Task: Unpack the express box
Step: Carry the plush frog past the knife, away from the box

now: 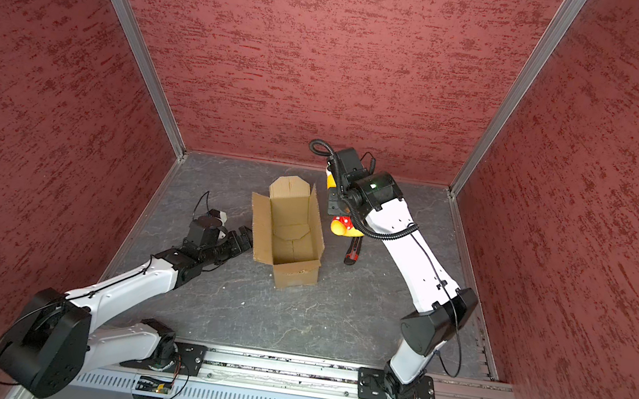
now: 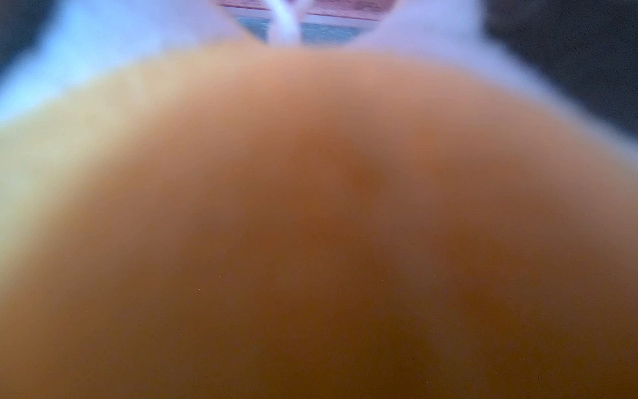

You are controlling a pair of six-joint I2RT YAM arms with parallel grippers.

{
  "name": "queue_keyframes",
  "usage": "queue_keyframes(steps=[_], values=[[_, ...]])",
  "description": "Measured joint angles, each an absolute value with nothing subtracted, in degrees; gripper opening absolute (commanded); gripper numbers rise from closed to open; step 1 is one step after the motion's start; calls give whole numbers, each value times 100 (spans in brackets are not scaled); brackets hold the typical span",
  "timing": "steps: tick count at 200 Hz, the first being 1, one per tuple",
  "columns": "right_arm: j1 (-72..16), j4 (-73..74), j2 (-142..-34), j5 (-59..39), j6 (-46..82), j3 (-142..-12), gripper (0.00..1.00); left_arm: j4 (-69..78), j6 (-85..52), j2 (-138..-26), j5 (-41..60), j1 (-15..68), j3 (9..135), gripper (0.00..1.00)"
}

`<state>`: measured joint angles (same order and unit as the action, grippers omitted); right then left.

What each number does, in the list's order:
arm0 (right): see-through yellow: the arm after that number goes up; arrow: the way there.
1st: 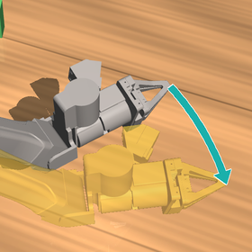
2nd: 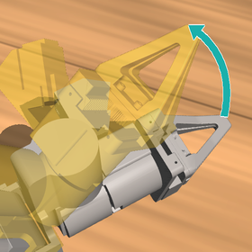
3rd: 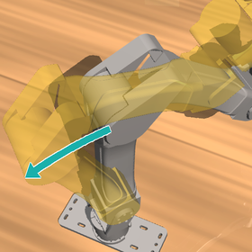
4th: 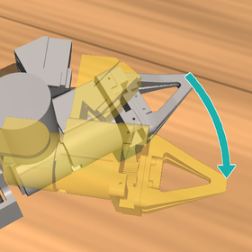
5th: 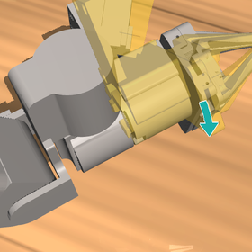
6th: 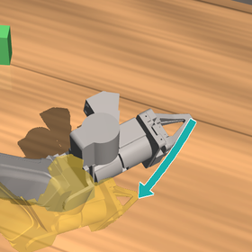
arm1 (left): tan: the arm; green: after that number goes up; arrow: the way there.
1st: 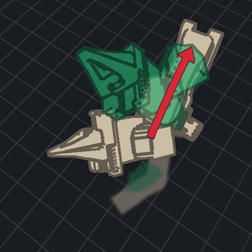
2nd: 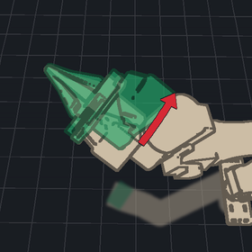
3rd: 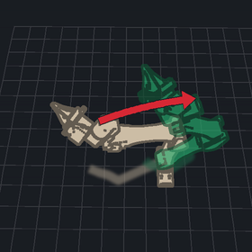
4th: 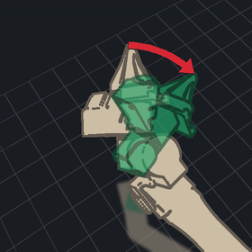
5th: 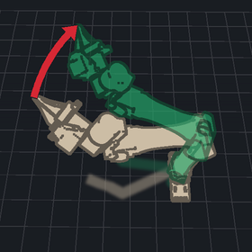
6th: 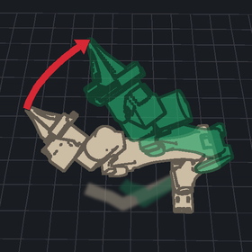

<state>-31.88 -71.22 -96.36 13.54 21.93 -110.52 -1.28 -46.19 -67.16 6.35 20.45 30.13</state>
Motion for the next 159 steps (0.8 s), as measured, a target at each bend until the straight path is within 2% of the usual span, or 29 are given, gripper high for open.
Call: queue_keyframes(steps=[85,159], values=[[-1581,-5837,-9109,980,1846,-8735,7,-318,-4619,-6740,432,2198,3173,100],[-596,-4834,-9223,528,1581,-8049,7,-589,-4619,-6622,261,2263,3175,100]])
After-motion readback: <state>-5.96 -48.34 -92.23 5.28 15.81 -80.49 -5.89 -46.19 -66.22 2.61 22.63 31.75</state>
